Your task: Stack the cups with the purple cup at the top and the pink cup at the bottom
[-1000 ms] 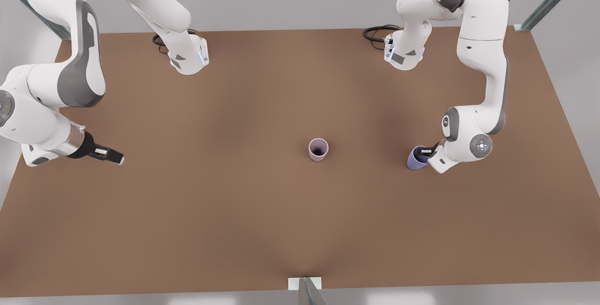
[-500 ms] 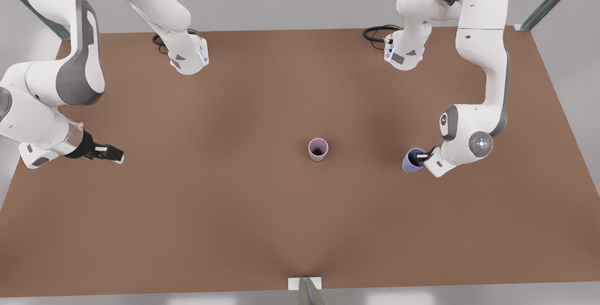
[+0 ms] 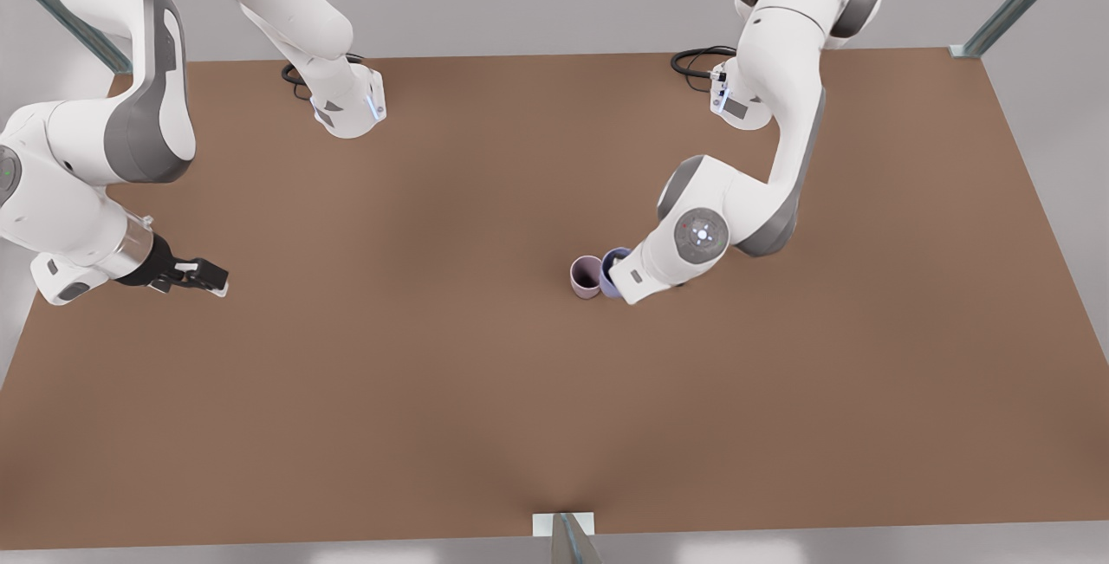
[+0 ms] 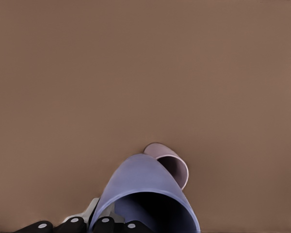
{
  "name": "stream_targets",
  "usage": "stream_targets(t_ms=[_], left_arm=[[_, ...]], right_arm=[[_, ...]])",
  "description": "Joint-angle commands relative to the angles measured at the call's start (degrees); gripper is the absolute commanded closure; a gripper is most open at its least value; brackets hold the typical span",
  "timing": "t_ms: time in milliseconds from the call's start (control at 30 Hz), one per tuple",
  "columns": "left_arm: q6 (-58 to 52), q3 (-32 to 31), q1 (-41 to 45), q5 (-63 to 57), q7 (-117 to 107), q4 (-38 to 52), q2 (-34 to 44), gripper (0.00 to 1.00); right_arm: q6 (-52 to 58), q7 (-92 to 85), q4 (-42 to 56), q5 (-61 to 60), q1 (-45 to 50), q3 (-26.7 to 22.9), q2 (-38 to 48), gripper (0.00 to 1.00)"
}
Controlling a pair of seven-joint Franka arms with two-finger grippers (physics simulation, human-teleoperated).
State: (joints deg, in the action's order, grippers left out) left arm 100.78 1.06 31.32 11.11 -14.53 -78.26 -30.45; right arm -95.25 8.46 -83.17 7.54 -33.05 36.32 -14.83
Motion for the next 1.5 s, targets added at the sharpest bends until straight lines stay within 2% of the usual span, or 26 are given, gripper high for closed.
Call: stream_targets(t_ms=[0,200,633,1467], left_arm=[[-2.78,-0.01,1.73,2.16,-31.26,1.18,-0.31,0.79],[-1.99,-0.01,5.15,3.13,-34.17,2.15,-3.04,0.79],[3.37,-0.01,4.10,2.60,-29.42,-3.39,-2.86,0.79],[5.57,-0.01,4.54,2.52,-29.33,-5.15,-3.92,0.79]], right_arm=[[0.06,-1.96,0.03,-0.07,0.00,0.06,0.07,0.00],[0.15,-1.96,0.03,-0.07,0.00,0.06,0.07,0.00],[0.86,-1.96,0.21,-0.16,0.00,0.33,-0.02,0.00],[-1.08,-2.13,0.38,-0.07,0.09,0.50,-0.37,0.00]])
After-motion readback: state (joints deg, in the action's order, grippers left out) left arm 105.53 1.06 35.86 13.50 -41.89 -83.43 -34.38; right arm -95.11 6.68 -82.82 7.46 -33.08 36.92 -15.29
